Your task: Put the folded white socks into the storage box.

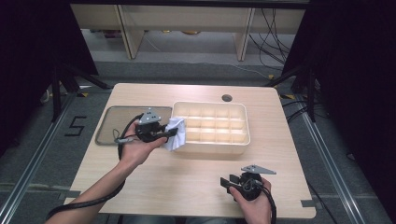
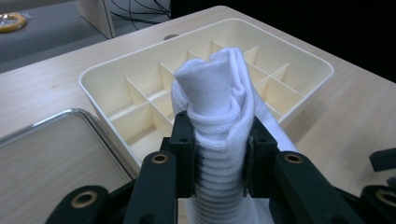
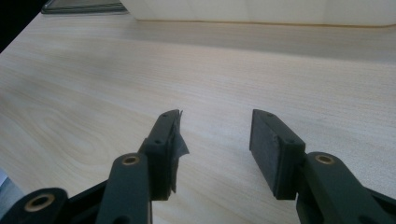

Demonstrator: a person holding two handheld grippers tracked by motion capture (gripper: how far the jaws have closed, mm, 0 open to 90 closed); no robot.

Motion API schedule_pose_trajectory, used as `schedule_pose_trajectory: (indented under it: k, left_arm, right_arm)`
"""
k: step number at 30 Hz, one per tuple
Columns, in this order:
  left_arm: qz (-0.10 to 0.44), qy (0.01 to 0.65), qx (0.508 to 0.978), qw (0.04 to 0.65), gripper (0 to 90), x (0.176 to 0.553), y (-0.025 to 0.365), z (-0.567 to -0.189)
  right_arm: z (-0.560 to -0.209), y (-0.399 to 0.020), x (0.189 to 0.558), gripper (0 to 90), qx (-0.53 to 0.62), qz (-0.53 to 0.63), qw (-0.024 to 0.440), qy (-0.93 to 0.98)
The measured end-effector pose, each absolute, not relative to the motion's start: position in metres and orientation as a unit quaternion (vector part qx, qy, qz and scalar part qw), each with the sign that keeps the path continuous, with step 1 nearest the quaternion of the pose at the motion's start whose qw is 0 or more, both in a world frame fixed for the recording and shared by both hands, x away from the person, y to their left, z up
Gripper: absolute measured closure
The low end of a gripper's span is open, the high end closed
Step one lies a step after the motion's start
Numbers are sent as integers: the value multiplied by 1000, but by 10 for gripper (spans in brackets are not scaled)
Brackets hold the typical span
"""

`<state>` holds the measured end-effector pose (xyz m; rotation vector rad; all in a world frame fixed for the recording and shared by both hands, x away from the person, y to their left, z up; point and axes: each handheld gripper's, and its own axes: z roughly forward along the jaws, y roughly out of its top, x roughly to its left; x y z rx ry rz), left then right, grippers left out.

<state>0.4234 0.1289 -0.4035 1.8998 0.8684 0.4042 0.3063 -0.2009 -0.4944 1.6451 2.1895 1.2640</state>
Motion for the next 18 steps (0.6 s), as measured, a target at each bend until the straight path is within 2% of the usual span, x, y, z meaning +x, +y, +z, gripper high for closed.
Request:
schedule_pose_trajectory:
  k: [10, 11, 18]
  left_arm:
    - [193, 351, 782, 477, 697, 448, 114, -411]
    - [210, 344, 791, 461, 697, 453, 113, -413]
    - [233, 334, 805, 432, 696, 465, 106, -426]
  right_arm:
    - [-494, -203, 307, 537, 538, 425, 66, 725]
    - [-494, -203, 306, 537, 541, 420, 70, 725]
    - [-494, -202, 306, 537, 540, 419, 70, 727]
